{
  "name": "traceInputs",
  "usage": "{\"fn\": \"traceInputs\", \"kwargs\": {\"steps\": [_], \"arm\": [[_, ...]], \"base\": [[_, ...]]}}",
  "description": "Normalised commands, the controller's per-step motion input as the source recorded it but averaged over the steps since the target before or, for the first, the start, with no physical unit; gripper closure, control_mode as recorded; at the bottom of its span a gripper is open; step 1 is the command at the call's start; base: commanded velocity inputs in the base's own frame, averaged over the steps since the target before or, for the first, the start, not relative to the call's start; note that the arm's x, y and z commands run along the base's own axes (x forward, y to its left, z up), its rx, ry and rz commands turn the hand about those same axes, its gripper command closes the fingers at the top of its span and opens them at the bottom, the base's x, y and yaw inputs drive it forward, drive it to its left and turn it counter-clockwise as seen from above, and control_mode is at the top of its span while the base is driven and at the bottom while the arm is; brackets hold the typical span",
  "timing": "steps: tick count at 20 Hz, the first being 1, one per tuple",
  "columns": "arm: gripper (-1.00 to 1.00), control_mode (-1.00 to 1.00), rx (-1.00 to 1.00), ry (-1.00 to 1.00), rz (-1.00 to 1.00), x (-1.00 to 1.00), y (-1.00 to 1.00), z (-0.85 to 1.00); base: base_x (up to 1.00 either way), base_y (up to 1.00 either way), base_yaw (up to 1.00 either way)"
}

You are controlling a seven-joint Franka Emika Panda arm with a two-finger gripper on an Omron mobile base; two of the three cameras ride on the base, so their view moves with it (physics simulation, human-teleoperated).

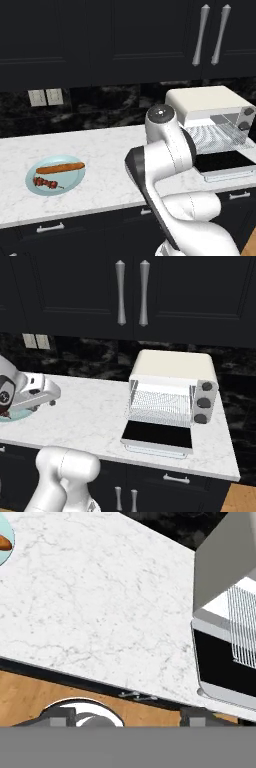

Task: Pick up the kebab skewer and baguette bread, and place them inside the toaster oven. Close the toaster oven door and start by setting the timer.

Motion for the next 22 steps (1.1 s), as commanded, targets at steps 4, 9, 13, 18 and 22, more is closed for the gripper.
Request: {"fn": "traceInputs", "kwargs": {"steps": [4, 9, 13, 18, 22], "arm": [[-1.0, -1.0, 0.06, 0.0, 0.16, 0.5, 1.0, -0.26], [-1.0, -1.0, 0.09, 0.0, 0.31, 0.88, 0.95, -0.24], [-1.0, -1.0, 0.03, 0.04, 0.3, 0.97, 1.0, -0.24], [-1.0, -1.0, 0.0, 0.11, 0.26, 0.76, 1.0, -0.38], [-1.0, -1.0, 0.0, 0.08, 0.15, 0.59, 0.97, -0.44]], "base": [[0.0, 0.0, 0.0], [0.0, 0.0, 0.0], [0.0, 0.0, 0.0], [0.0, 0.0, 0.0], [0.0, 0.0, 0.0]]}}
